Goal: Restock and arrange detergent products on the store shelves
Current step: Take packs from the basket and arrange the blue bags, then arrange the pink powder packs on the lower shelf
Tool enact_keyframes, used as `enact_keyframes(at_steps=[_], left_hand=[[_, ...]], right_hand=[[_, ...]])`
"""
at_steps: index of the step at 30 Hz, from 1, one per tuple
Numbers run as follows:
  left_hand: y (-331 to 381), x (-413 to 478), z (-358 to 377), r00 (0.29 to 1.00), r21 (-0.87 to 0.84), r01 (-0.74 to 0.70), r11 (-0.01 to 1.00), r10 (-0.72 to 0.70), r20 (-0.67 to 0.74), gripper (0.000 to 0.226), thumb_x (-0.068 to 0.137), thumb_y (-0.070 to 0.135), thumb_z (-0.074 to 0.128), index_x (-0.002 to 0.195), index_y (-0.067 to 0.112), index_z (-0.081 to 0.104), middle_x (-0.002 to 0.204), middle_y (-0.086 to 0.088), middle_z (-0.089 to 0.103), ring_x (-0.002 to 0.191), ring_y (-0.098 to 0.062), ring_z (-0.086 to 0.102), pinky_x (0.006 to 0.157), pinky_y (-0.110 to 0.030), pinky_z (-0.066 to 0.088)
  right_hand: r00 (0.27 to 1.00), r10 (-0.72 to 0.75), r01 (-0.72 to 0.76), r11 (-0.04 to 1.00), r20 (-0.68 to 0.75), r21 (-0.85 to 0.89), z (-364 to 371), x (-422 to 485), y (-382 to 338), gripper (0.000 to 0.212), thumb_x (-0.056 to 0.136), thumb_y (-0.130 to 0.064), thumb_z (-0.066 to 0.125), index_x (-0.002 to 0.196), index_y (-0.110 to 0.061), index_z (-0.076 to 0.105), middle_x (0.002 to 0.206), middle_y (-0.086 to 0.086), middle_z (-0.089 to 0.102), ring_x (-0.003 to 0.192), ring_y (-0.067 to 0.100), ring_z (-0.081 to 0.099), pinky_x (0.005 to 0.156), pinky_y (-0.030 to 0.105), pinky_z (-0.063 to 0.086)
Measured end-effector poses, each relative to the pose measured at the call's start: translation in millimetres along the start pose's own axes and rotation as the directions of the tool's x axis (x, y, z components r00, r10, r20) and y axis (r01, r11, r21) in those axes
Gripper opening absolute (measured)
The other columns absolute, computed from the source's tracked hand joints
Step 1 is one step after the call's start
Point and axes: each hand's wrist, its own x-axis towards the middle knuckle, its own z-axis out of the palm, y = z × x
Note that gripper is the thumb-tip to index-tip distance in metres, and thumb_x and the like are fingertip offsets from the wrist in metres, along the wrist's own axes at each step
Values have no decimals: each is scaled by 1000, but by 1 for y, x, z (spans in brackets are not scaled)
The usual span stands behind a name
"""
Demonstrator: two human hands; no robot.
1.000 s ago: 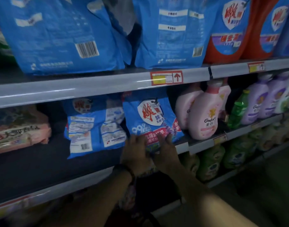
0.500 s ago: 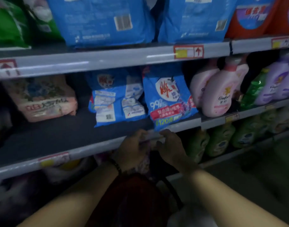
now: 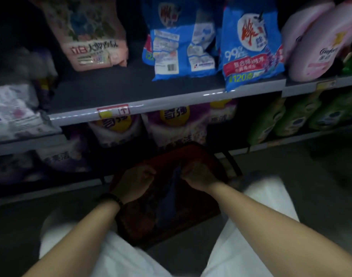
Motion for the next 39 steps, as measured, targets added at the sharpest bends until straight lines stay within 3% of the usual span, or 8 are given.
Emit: enact_keyframes(at_steps=[4,10,15,20,25,32,37,39], left_hand=[[-32,-9,27,998,-61,55,997,-54,15,15,101,17,64,114,18,72,108,-1,75,97,-16,73,90,-28,56],[-53,-4,44,996,-1,24,1000,-24,83,37,91,38,57,121,20,67,113,-1,74,140,-25,50,121,-45,33],[-65,2,42,992,45,42,998,-47,119,30,95,39,57,117,22,68,128,-6,68,144,-29,46,117,-48,38],[-64,-3,46,995,114,35,993,-45,90,58,76,61,30,105,31,71,128,-3,68,148,-30,40,117,-55,30],[-54,-20,46,978,77,56,995,-71,195,28,94,40,48,100,27,72,116,-3,74,130,-32,53,120,-52,23],[-53,-24,45,943,108,76,991,-107,316,32,101,32,49,101,13,75,104,-7,76,100,-26,69,98,-46,49],[-55,-24,38,935,140,91,986,-133,329,64,78,64,51,110,13,74,116,-9,73,112,-28,66,103,-44,48],[-46,-29,34,928,142,75,987,-121,352,68,80,62,68,128,13,67,129,-11,67,122,-31,62,103,-40,48]], right_hand=[[997,70,-67,994,35,-81,51,2,13,37,111,-23,42,137,-5,61,140,16,63,129,32,59,107,37,47],[977,163,-150,983,135,-106,109,5,20,44,110,-29,44,147,-7,52,146,14,58,133,32,56,112,39,44],[983,133,-110,978,126,-180,130,5,11,51,109,-28,50,155,-8,42,158,14,47,144,33,46,117,37,37],[979,143,-111,972,146,-208,137,8,9,50,112,-26,43,158,-10,35,162,15,40,147,33,41,119,39,34],[967,195,-171,974,162,-150,142,10,7,52,111,-25,45,160,-12,32,163,15,39,149,34,39,120,41,34],[965,178,-163,982,192,-91,147,8,9,47,112,-22,39,156,-7,40,161,16,42,148,31,41,119,35,28],[985,174,-166,959,-13,229,124,-14,3,34,109,-14,48,135,3,63,140,21,61,133,35,56,108,35,40],[983,134,-72,909,-124,410,106,-23,-19,31,106,-24,52,115,-2,72,122,24,68,121,40,62,105,50,46]])
